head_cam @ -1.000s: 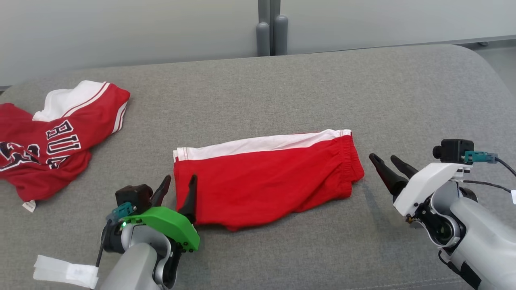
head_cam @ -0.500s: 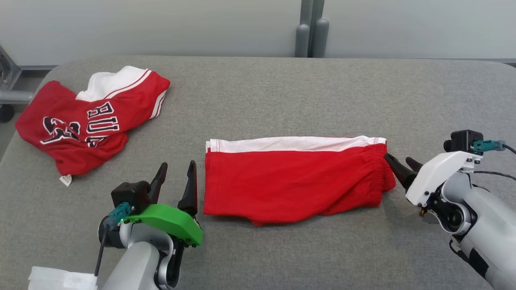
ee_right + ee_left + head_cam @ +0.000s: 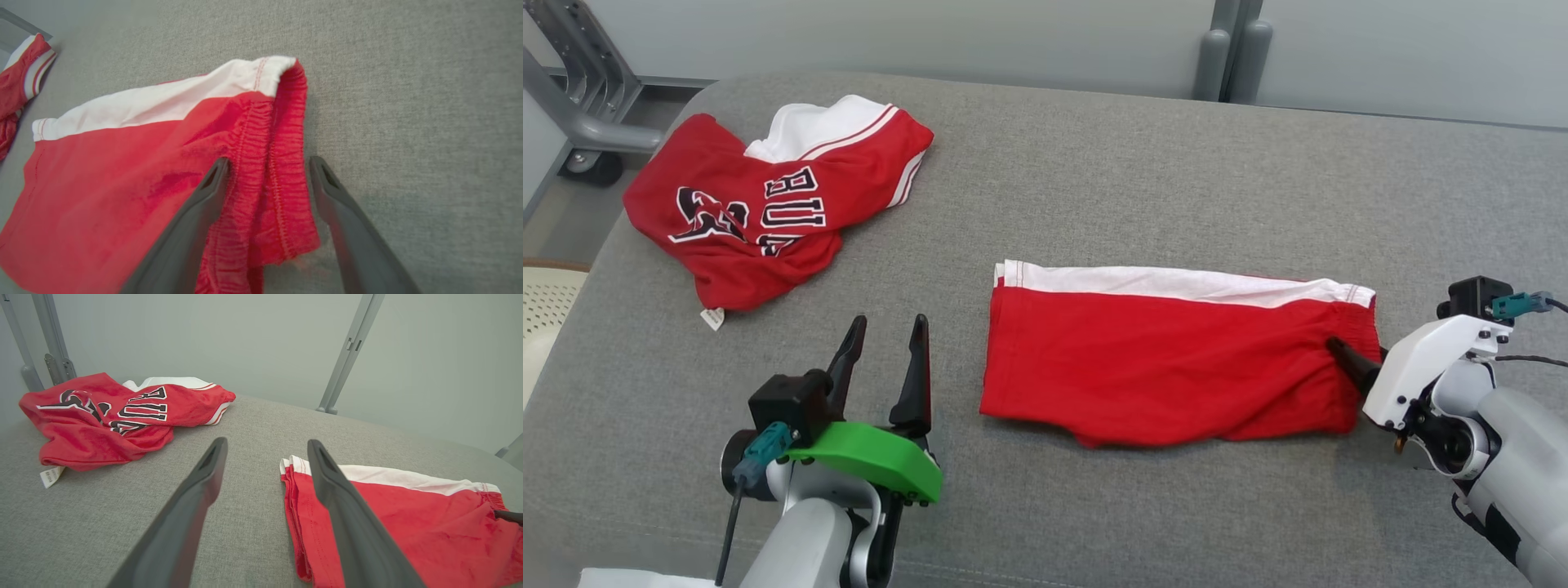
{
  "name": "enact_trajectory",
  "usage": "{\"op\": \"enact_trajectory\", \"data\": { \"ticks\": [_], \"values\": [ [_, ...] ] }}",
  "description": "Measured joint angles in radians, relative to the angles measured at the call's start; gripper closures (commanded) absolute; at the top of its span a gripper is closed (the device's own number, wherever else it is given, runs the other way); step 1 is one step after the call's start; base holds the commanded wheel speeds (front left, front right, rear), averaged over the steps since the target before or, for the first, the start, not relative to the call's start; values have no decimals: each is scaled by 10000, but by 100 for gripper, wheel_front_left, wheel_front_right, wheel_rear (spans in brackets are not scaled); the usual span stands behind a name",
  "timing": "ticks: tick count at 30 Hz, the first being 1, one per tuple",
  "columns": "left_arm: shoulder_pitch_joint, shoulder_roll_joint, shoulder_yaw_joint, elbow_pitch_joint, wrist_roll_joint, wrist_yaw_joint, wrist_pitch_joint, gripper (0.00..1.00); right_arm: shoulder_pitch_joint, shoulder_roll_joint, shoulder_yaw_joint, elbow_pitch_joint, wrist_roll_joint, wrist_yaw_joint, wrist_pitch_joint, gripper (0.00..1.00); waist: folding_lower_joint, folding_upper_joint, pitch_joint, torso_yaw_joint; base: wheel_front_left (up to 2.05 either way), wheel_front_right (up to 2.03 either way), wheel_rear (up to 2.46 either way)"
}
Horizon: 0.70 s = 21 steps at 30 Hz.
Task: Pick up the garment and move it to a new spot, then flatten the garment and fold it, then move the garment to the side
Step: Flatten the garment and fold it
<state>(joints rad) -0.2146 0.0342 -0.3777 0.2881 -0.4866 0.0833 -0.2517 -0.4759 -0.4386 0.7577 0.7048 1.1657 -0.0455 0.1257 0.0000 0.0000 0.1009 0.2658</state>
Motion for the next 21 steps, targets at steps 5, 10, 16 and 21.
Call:
{"op": "enact_trajectory", "data": {
  "ticks": [5,10,16,21],
  "values": [
    [234,2,-6,-278,29,52,0,0,-93,-44,31,253,-113,-2,35,0,0,0,51,27,0,0,0],
    [440,4,-17,-437,75,61,0,0,-89,153,-104,410,207,159,171,0,0,0,96,42,0,0,0],
    [670,17,-19,-558,75,102,0,0,-69,688,-328,550,780,550,261,50,0,0,90,73,0,0,0],
    [792,48,19,-667,77,136,0,0,-26,876,-378,767,953,836,249,89,0,0,-19,92,0,0,0]
  ]
}}
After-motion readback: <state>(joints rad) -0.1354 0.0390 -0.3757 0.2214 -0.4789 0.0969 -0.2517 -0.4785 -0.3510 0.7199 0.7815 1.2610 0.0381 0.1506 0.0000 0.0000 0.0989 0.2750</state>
